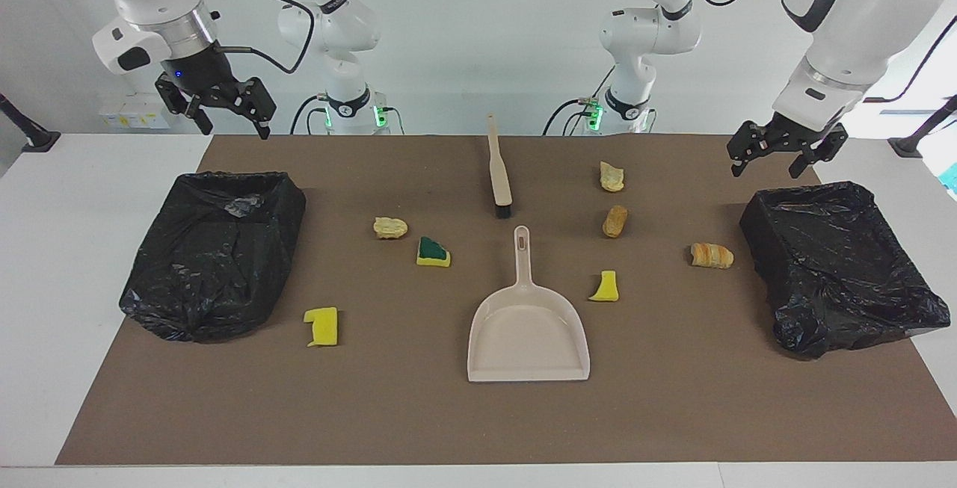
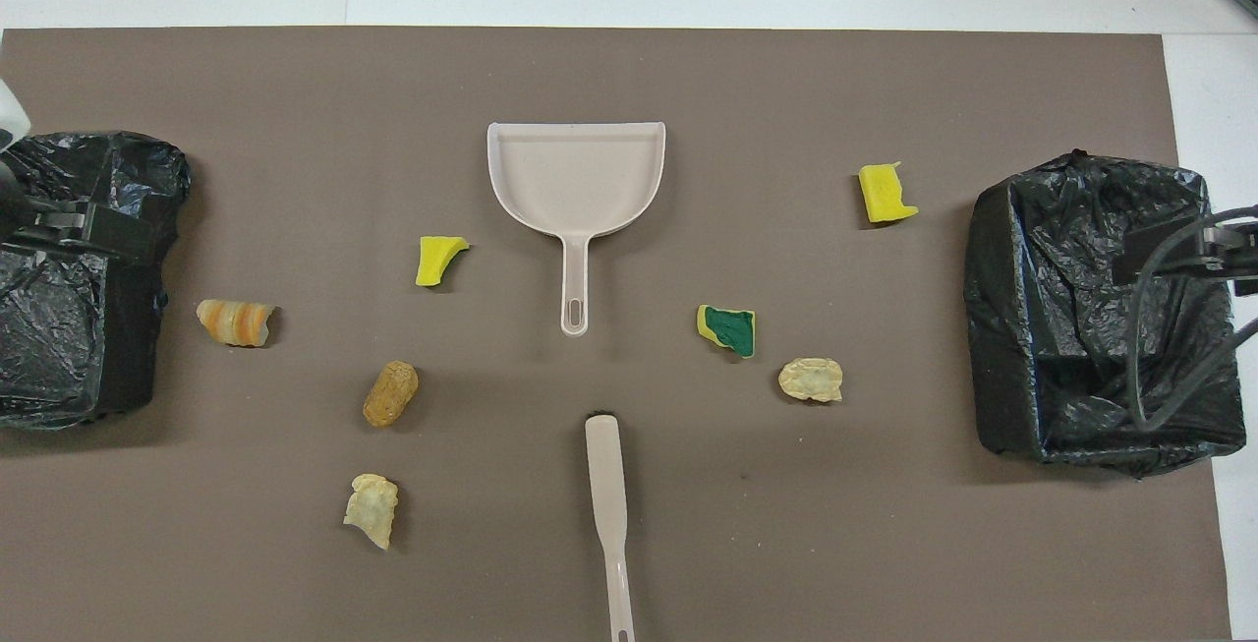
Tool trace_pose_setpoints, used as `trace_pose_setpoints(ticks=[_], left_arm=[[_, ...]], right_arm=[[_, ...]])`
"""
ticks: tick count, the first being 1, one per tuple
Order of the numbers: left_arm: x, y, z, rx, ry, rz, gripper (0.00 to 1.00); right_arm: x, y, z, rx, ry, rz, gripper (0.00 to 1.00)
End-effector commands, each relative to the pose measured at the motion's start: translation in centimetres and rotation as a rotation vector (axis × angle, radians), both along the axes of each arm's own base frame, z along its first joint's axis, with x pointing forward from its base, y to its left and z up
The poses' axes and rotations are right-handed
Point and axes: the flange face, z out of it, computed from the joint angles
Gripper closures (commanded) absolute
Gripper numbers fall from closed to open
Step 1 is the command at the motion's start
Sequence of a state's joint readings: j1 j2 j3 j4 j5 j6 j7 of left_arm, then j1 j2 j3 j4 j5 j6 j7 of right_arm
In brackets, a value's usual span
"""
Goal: Sweep and dump trash in bin
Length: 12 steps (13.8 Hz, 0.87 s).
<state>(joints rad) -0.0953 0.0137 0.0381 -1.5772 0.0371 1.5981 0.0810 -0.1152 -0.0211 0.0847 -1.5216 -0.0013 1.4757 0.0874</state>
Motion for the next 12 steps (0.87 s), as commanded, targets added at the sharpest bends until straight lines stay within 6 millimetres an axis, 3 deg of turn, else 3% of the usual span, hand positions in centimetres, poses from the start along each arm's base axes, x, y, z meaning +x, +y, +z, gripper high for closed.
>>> trace_pose_setpoints(ticks=[1, 5, 12], left_arm=[[-1.9, 0.8, 1.3, -0.003, 0.041, 0.007, 0.00], [-4.0, 1.8, 0.9, -0.017, 0.080, 0.025, 0.00], [-3.8, 1.2, 0.9, -0.028, 0.057, 0.007, 0.00]], right_arm=[[-0.7, 0.3, -0.1, 0.013, -0.007, -0.022, 0.00], [-0.7, 0.3, -0.3, 0.012, -0.003, -0.019, 0.00], [-0.8, 0.7, -0.8, 0.012, -0.005, -0.018, 0.00]])
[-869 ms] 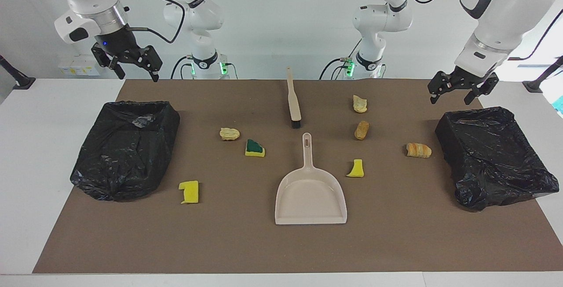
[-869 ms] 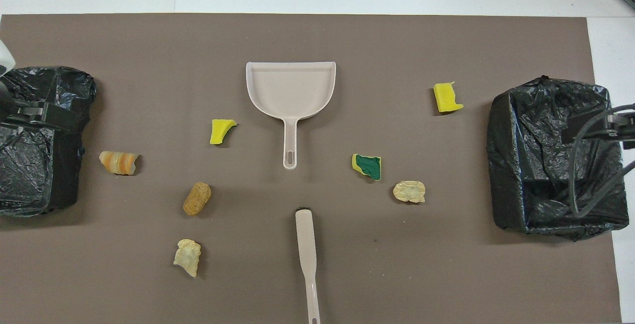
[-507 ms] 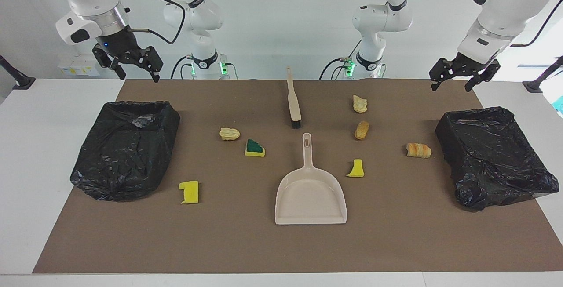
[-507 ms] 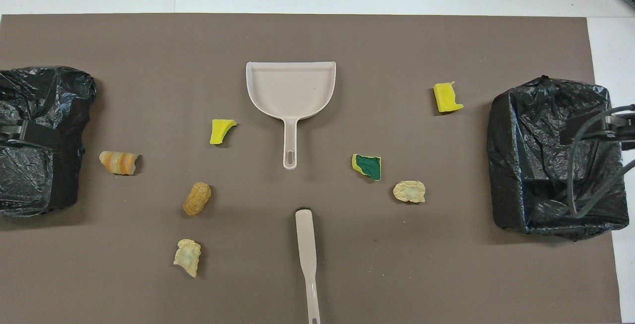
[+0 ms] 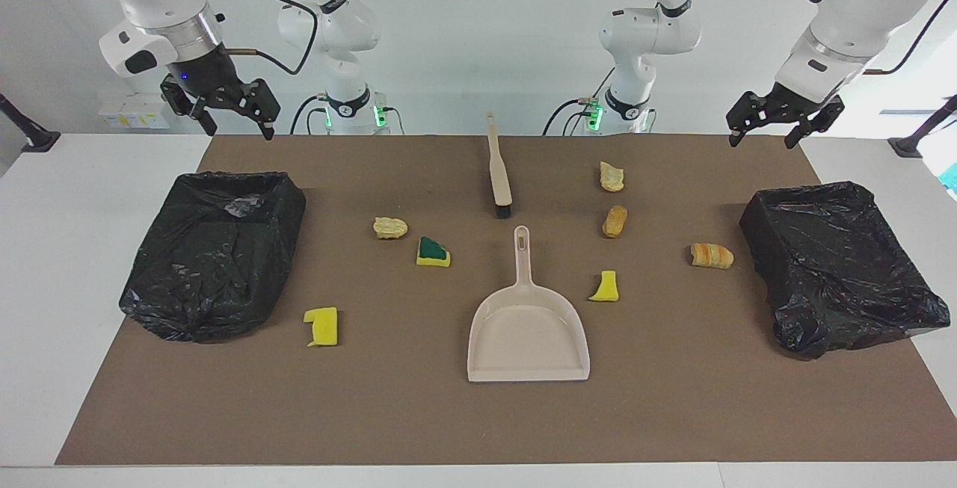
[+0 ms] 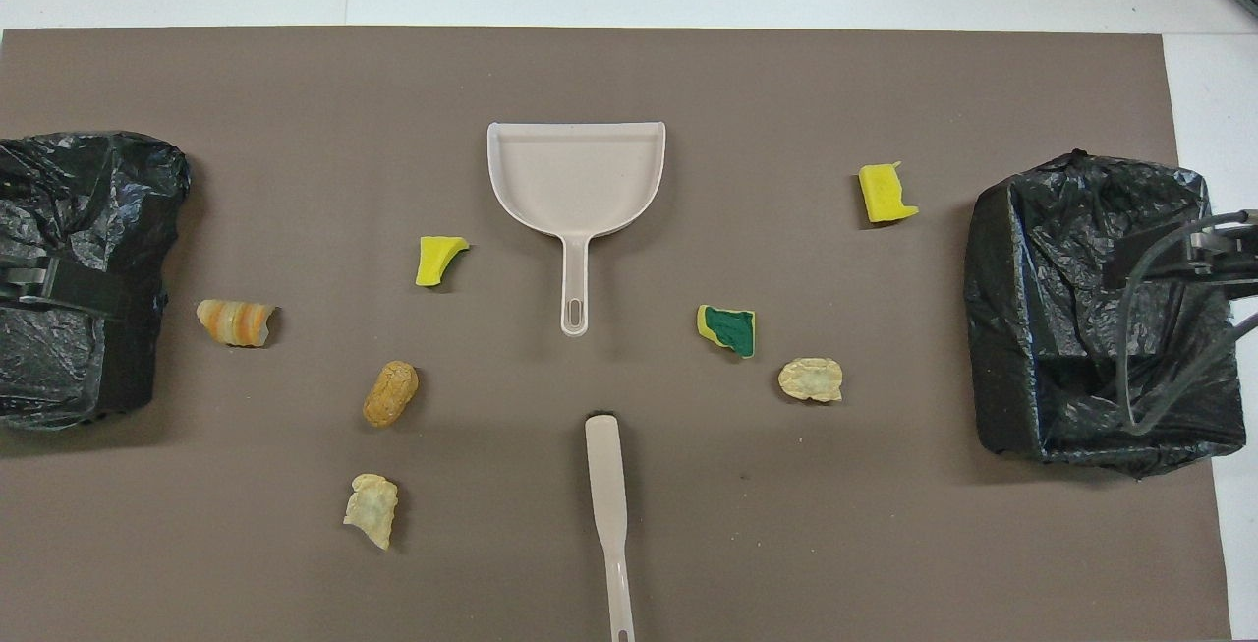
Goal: Sweep and dump trash in bin
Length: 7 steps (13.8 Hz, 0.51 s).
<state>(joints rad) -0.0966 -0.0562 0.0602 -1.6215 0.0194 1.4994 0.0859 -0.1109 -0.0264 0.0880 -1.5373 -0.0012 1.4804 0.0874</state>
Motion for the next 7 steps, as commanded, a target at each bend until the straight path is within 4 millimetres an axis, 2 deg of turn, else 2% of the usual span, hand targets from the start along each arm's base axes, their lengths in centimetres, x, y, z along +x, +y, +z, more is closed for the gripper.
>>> trace_pose_setpoints(ticks=[1, 2, 3, 7], left_arm=[[-0.6, 0.0, 0.0, -0.010, -0.018, -0.012, 0.00], [-0.6, 0.0, 0.0, -0.010, -0.018, -0.012, 0.00], [-0.6, 0.0, 0.1, -0.010, -0.019, -0.012, 0.00], [-0.5, 0.0, 0.1, -0.010, -0.024, -0.013, 0.00]], right_arm=[[-0.9, 0.4, -0.4, 0.013, 0.005, -0.021, 0.00], [-1.8, 0.7, -0.6, 0.009, 0.015, -0.020, 0.00], [-2.1, 1.9, -0.8, 0.007, 0.013, -0.003, 0.00], [-1.5, 5.0, -1.2, 0.008, -0.009, 0.041, 0.00]])
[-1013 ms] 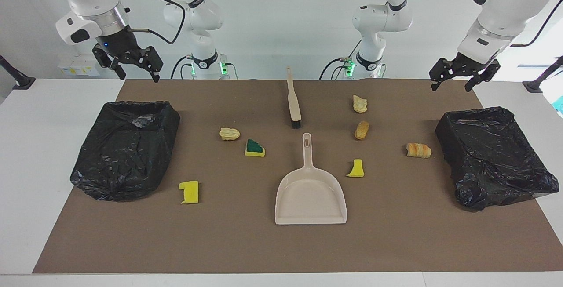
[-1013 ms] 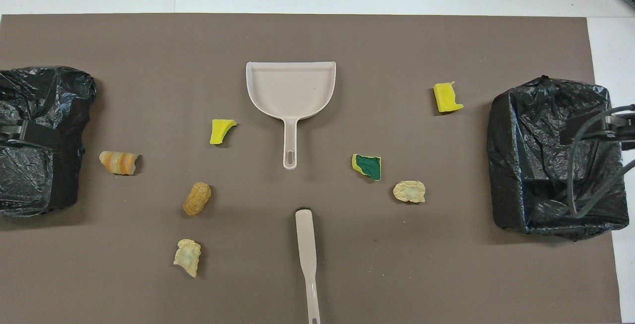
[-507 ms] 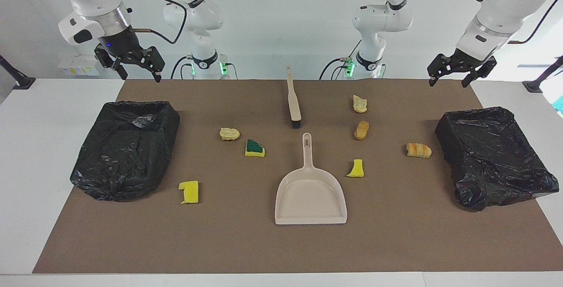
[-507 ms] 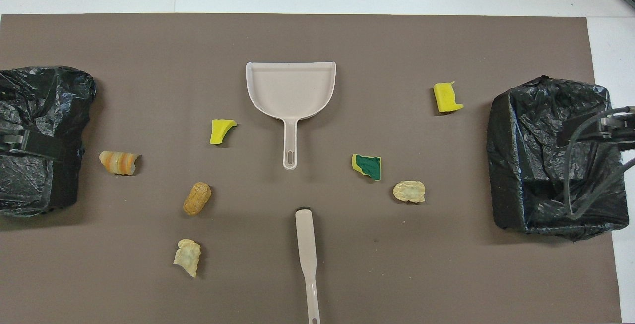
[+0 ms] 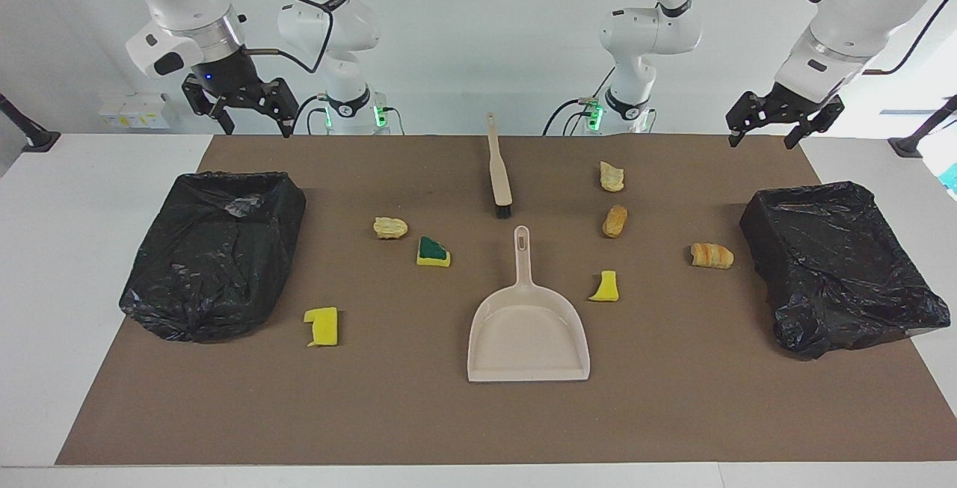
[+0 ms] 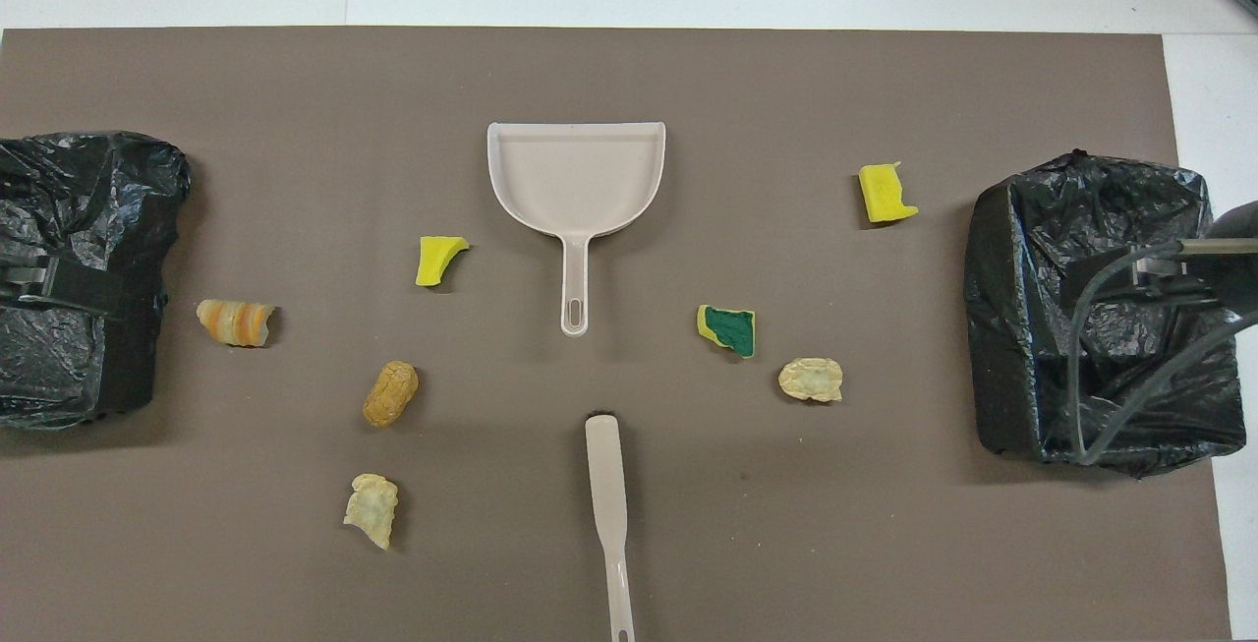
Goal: Sweep and dump trash in bin
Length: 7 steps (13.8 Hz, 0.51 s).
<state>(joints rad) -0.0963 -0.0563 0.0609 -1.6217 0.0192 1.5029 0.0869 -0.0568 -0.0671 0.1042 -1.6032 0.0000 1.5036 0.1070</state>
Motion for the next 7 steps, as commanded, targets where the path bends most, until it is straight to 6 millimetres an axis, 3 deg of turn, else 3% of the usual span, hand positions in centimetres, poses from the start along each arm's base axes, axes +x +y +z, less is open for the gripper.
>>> trace_pose_setpoints(ticks=[1, 4, 7], left_arm=[[-0.4, -0.3, 0.1, -0.010, -0.027, -0.015, 0.00], [-0.4, -0.4, 0.1, -0.010, -0.028, -0.022, 0.00], [-0.6, -0.3, 0.8, -0.009, -0.037, -0.018, 0.00]], right_arm=[[0.0, 1.2, -1.2, 0.013, 0.002, -0.005, 0.00], [2.3, 5.9, -3.9, 0.049, 0.008, 0.045, 0.00], [4.3, 12.6, -6.9, 0.046, 0.024, 0.010, 0.00]])
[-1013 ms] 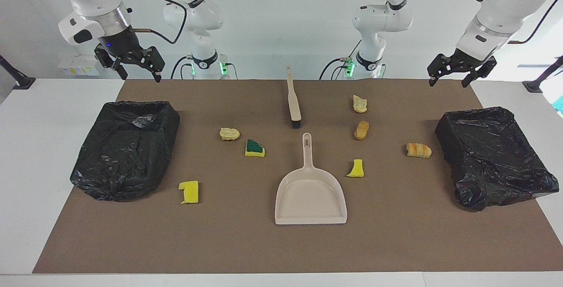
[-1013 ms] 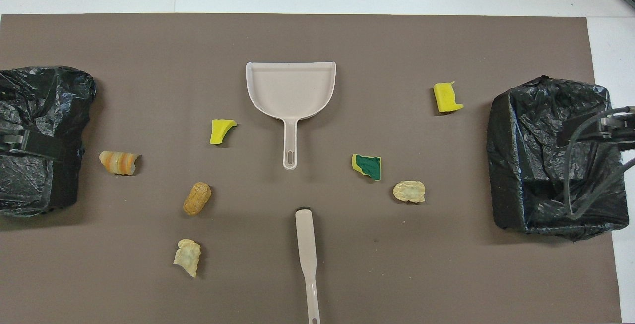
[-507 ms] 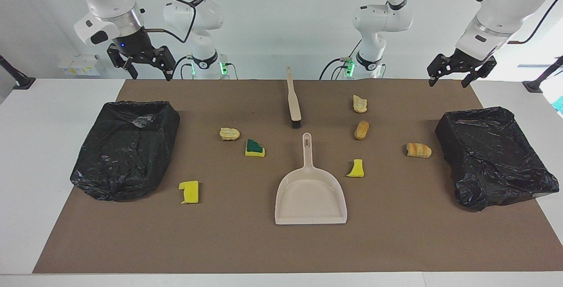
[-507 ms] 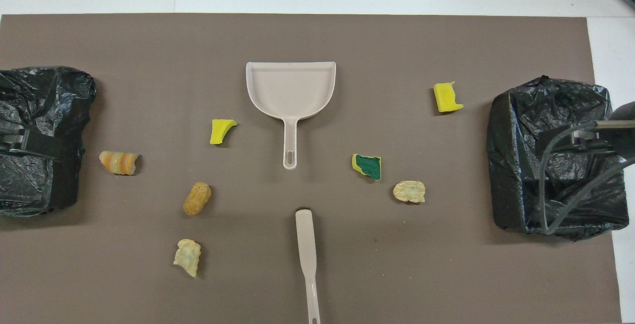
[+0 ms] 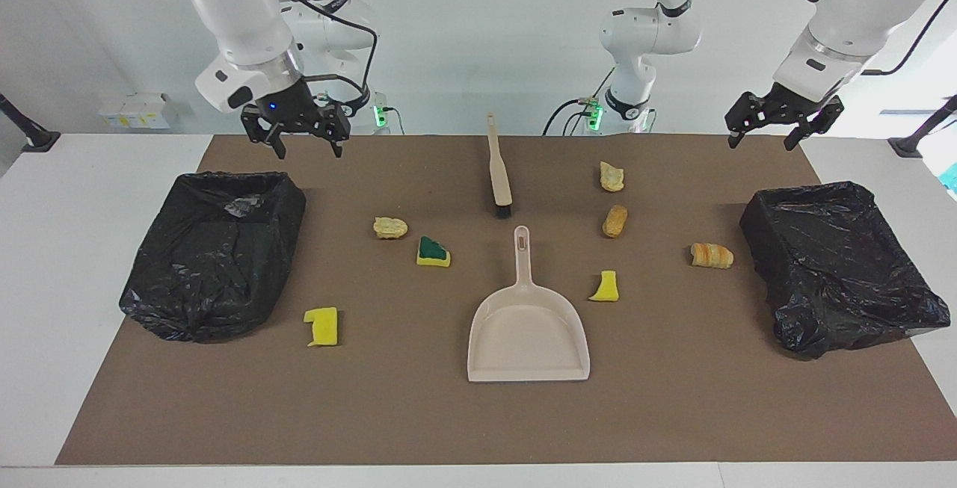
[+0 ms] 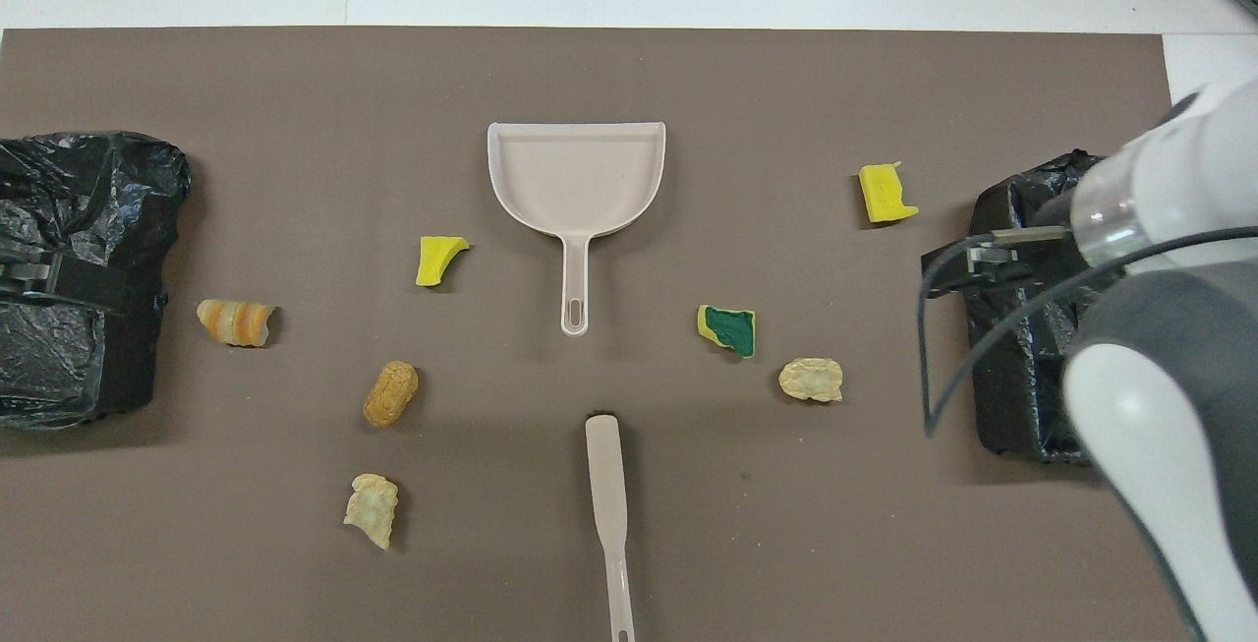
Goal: Sweep and dump trash in bin
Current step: 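Reach the right gripper to the dustpan handle while the left gripper approaches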
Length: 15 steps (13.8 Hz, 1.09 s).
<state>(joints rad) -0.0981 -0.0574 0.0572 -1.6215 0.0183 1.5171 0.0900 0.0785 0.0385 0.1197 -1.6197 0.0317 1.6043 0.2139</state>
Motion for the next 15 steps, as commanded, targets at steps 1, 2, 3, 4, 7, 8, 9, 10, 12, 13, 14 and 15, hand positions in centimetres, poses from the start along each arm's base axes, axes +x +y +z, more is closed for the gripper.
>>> trace_pose_setpoints(ticks=[1, 2, 3, 4, 7, 8, 9, 10, 12, 13, 14, 15], left_arm=[[-0.7, 0.1, 0.6, -0.007, -0.016, -0.004, 0.00], [-0.8, 0.2, 0.5, -0.004, -0.014, -0.004, 0.00], [-0.8, 0.2, 0.6, -0.003, -0.016, -0.004, 0.00], [-0.9, 0.2, 0.6, -0.004, -0.014, -0.006, 0.00], [-1.6, -0.6, 0.3, -0.007, -0.002, -0.009, 0.00], [-1.6, -0.7, 0.3, -0.008, -0.002, -0.012, 0.00], [-1.7, -0.9, 0.1, -0.008, 0.001, -0.014, 0.00], [-2.3, -1.4, 0.0, -0.008, 0.006, -0.023, 0.00], [-4.3, -3.7, -1.3, -0.008, 0.032, -0.068, 0.00], [-4.9, -4.1, -2.2, -0.008, 0.027, -0.061, 0.00], [-5.3, -4.9, -2.7, -0.010, 0.017, -0.060, 0.00], [-5.6, -5.9, -3.2, -0.007, 0.024, -0.051, 0.00]], right_arm=[[1.9, 6.0, -2.5, 0.013, -0.006, -0.034, 0.00], [2.3, 7.4, -3.4, 0.019, -0.015, -0.045, 0.00], [2.6, 9.1, -4.6, 0.027, -0.022, -0.056, 0.00], [2.9, 10.6, -5.5, 0.028, -0.029, -0.071, 0.00], [3.1, 15.1, -8.5, 0.041, -0.046, -0.107, 0.00], [3.3, 16.5, -9.8, 0.045, -0.050, -0.119, 0.00], [3.6, 18.0, -10.9, 0.059, -0.071, -0.136, 0.00], [3.8, 19.5, -12.1, 0.074, -0.088, -0.148, 0.00], [4.6, 22.3, -13.8, 0.081, -0.096, -0.160, 0.00], [5.0, 23.9, -14.7, 0.087, -0.101, -0.164, 0.00], [5.0, 26.0, -16.1, 0.096, -0.108, -0.177, 0.00], [4.7, 28.0, -17.5, 0.088, -0.128, -0.175, 0.00]])
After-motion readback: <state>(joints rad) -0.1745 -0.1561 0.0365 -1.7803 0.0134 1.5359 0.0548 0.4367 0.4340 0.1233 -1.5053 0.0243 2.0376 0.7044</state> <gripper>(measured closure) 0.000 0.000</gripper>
